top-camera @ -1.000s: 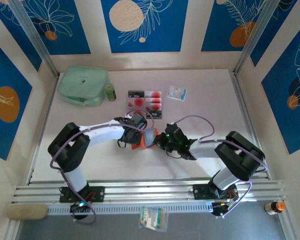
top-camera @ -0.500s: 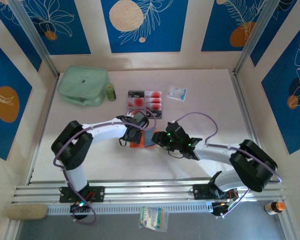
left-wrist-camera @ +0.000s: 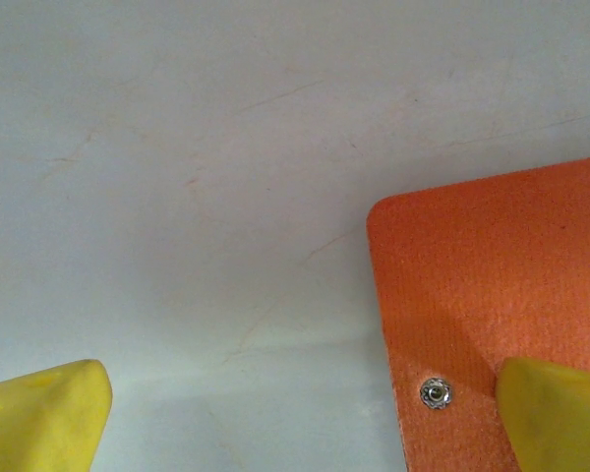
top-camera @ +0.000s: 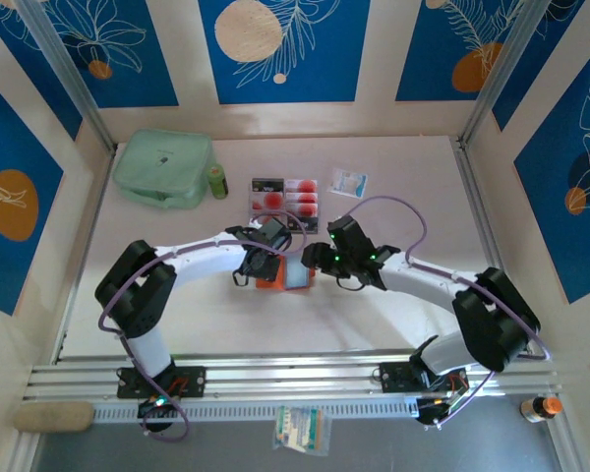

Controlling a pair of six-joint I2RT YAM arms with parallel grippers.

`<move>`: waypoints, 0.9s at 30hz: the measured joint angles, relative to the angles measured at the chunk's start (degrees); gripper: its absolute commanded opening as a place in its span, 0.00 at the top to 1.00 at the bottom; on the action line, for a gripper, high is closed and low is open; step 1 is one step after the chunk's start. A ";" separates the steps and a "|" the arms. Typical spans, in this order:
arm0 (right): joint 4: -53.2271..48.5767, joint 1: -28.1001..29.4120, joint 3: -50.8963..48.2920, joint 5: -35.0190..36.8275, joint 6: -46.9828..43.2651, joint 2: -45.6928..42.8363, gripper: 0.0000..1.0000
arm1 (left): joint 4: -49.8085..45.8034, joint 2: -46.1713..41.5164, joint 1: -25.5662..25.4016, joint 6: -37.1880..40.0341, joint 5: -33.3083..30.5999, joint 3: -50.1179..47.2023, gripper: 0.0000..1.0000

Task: Put the credit cards into the card holder
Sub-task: Open the card holder at the center of the table.

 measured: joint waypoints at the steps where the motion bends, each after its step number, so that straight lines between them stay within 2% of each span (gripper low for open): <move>1: -0.39 0.09 0.90 -0.02 -0.57 1.09 0.43 | 0.00 0.00 0.00 0.00 0.02 0.00 0.00; 4: -1.88 0.20 2.84 0.00 -1.77 4.57 0.46 | 0.00 0.00 -0.02 0.00 0.02 0.00 0.00; 6: -2.82 0.20 3.52 0.07 -2.56 6.69 0.52 | 0.00 0.00 -0.02 -0.02 0.02 0.00 0.00; 15: -4.22 -1.55 2.23 0.00 -3.76 8.44 0.98 | 0.02 0.00 -0.02 -0.07 0.20 -0.02 0.00; 19: -0.81 -3.85 -1.44 -3.67 -3.10 7.26 1.00 | 0.31 0.00 -0.02 -0.20 0.57 -0.20 0.00; 27: 16.46 -10.49 -10.54 -19.37 0.04 5.70 1.00 | 0.68 0.00 -0.02 -0.24 0.66 -1.66 0.00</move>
